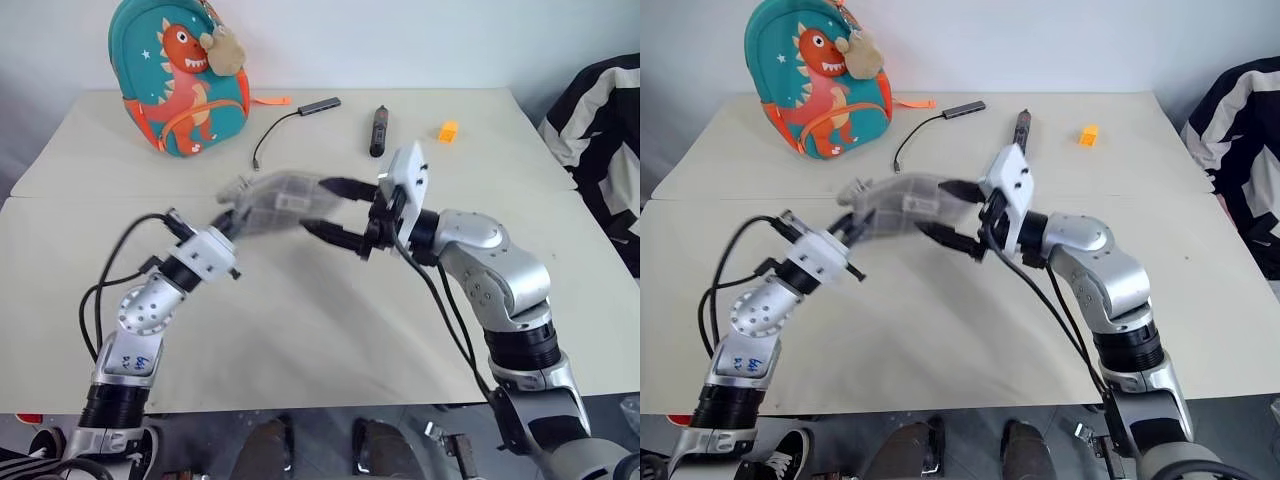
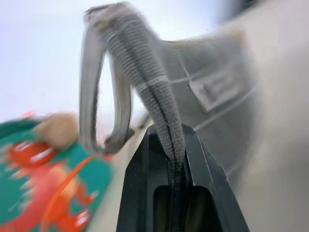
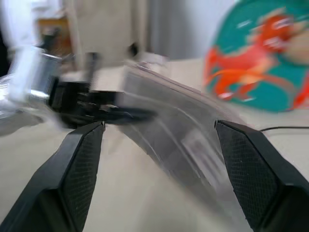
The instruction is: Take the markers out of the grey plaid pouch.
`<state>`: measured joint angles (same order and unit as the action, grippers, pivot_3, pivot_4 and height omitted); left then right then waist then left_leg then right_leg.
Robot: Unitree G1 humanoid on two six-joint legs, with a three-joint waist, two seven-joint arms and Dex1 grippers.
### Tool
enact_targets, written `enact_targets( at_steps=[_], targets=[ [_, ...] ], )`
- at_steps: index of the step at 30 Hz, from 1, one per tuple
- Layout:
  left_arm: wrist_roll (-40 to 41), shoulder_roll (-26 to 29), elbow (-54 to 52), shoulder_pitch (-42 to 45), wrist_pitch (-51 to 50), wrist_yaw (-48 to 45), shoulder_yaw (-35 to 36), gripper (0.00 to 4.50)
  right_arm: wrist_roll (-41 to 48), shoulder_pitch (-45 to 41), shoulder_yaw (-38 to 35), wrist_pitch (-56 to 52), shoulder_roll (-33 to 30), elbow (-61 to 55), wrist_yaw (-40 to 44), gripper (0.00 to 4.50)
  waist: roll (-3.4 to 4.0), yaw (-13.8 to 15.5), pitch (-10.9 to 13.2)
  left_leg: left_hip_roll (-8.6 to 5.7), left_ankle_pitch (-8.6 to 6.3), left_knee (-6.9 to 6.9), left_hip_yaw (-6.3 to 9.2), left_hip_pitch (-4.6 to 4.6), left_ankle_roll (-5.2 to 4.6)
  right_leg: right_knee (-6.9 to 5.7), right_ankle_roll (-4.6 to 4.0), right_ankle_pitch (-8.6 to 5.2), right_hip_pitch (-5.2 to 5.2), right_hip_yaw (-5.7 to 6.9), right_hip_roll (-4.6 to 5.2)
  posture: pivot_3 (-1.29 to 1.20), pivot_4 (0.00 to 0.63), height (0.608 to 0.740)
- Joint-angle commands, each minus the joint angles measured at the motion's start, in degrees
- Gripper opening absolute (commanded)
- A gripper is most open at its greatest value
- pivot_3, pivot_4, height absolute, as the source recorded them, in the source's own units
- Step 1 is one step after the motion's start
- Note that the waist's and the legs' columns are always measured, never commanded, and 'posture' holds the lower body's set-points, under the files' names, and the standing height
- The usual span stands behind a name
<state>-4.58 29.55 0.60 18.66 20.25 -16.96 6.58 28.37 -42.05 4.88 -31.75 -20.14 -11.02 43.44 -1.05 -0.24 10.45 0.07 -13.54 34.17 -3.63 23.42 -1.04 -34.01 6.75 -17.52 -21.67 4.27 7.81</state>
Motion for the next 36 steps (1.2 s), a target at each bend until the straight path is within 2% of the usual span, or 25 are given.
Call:
enact_targets(
  at_steps=[1,4,7,12,17,24,28,31,36],
  targets=[
    [1.28,0.72,-1.86,2.11,1.74,0.83,2.25,0.0,0.58,-0.94,-1.84,2.25,0.72,-1.06,-0.34,3.81,0.0,0.03,0.0,0.01,0.0,0.0,0.0,0.01,-0.02,-0.04,0.05,0.03,0.04,0.03,-0.03,0.0,0.15,0.74],
    [1.51,-0.54,-3.06,1.04,2.67,-2.28,-1.51,0.0,0.38,-0.57,-1.42,2.34,0.81,-1.14,-0.24,3.81,0.0,0.21,0.0,-0.04,-0.05,0.02,-0.12,0.0,-0.08,0.02,0.14,0.08,0.08,0.15,-0.02,0.0,0.15,0.74],
    [-1.59,-0.46,-2.66,-1.58,4.57,-4.32,-5.45,0.0,-0.74,-0.23,-0.67,3.56,0.57,-1.48,0.02,3.81,0.0,0.09,0.0,-0.13,-0.09,0.13,-0.3,0.01,-0.12,0.08,0.24,0.15,0.09,0.21,0.0,0.0,0.15,0.74],
    [-4.3,-1.3,-1.4,-4.7,7.76,-3.85,-8.5,0.0,-1.95,-0.01,1.11,3.48,-0.49,-3.05,1.18,3.81,0.0,-0.04,0.0,-0.09,-0.25,0.14,-0.43,0.0,-0.28,0.13,0.28,0.18,0.04,0.19,0.22,0.0,0.15,0.74],
    [-10.0,-1.1,0.82,-5.61,10.53,-4.23,-12.69,0.0,-1.75,0.73,5.19,-1.15,-3.79,-6.68,4.49,3.81,0.01,0.03,0.0,0.0,-0.24,0.15,-0.42,-0.05,-0.23,0.2,0.24,0.17,-0.01,0.17,0.22,0.0,0.15,0.74],
    [-17.41,0.19,2.33,-5.6,12.15,-1.36,-14.52,0.0,-2.26,-0.03,7.99,-8.27,-4.27,-7.61,2.89,3.81,0.01,0.01,0.0,0.0,-0.24,0.16,-0.42,-0.03,-0.23,0.2,0.17,0.2,-0.11,0.14,0.31,0.0,0.15,0.74],
    [-18.65,0.06,2.2,-5.05,11.94,-0.23,-14.53,0.0,-7.21,2.3,13.85,-11.02,-5.58,-5.46,1.45,3.81,0.0,0.06,0.0,-0.01,-0.24,0.15,-0.42,0.04,-0.23,0.21,0.15,0.19,-0.2,0.19,0.38,0.0,0.15,0.74],
    [-19.65,0.37,2.17,-4.79,12.07,0.04,-14.78,0.0,-5.38,1.4,11.35,-14.28,-1.23,-4.23,-2.13,3.81,0.01,-0.05,0.0,-0.08,-0.24,0.16,-0.45,0.1,-0.26,0.18,0.15,0.19,-0.25,0.27,0.47,0.0,0.15,0.74],
    [-20.89,0.38,1.48,-5.54,11.69,0.49,-14.92,0.0,-4.21,0.13,8.27,-19.45,2.29,-2.83,-5.66,3.81,0.01,0.02,0.0,-0.08,-0.22,0.2,-0.49,0.12,-0.27,0.06,0.16,0.21,-0.32,0.29,0.46,0.0,0.15,0.74]
  ],
)
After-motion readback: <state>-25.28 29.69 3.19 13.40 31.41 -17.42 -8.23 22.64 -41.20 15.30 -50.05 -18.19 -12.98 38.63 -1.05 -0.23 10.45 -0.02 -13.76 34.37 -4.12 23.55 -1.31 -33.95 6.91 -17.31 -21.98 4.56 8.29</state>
